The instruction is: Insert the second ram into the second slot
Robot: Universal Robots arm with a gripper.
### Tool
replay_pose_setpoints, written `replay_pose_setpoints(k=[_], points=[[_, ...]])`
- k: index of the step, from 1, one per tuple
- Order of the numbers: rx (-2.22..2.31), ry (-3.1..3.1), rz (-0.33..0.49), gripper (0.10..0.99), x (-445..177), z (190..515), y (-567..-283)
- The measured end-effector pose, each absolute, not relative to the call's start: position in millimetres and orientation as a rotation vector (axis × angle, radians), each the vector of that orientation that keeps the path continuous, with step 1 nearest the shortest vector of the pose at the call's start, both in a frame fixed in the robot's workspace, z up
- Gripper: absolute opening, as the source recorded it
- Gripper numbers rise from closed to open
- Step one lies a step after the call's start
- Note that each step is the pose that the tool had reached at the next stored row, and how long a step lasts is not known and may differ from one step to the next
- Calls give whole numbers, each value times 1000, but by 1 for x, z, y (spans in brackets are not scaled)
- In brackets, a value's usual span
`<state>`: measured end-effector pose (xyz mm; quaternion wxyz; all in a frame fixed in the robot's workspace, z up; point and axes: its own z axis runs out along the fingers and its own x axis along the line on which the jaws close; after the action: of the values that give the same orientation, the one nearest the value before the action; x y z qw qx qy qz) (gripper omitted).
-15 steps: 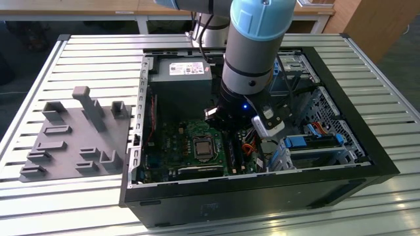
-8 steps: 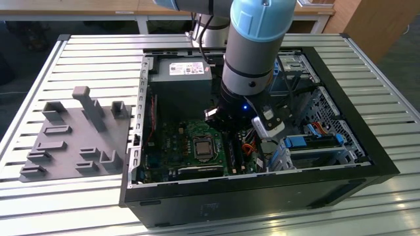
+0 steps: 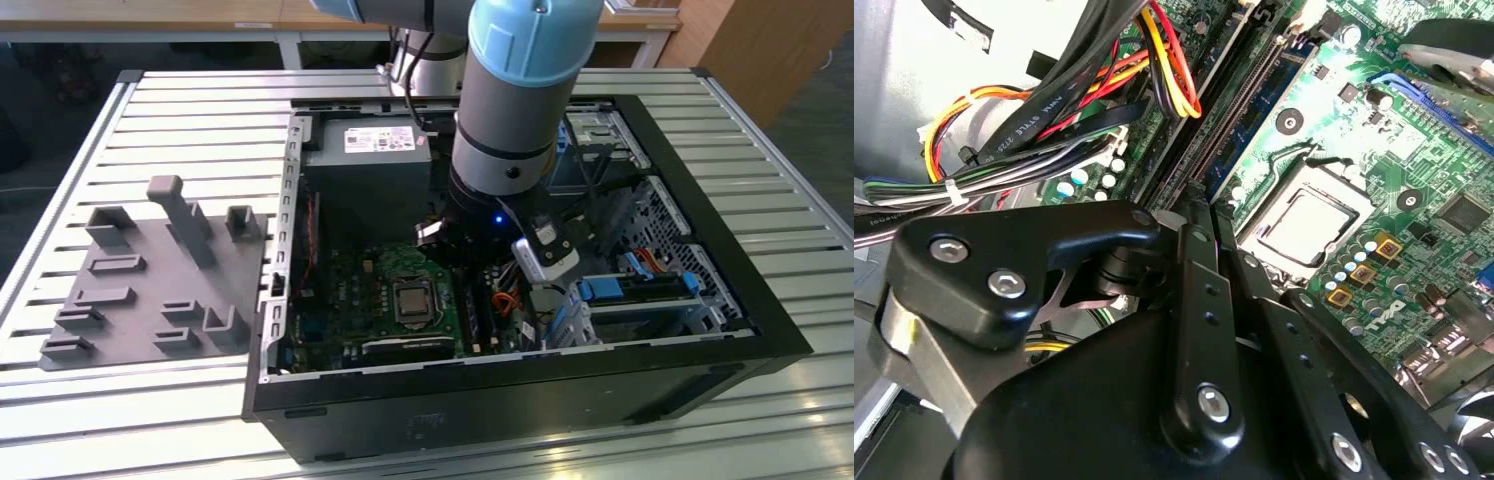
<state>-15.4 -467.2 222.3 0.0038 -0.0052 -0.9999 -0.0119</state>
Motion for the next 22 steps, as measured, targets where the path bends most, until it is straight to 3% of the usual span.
replay_pose_setpoints(k=[22], points=[[-22,-3134,-36,137,-15,222,-468]])
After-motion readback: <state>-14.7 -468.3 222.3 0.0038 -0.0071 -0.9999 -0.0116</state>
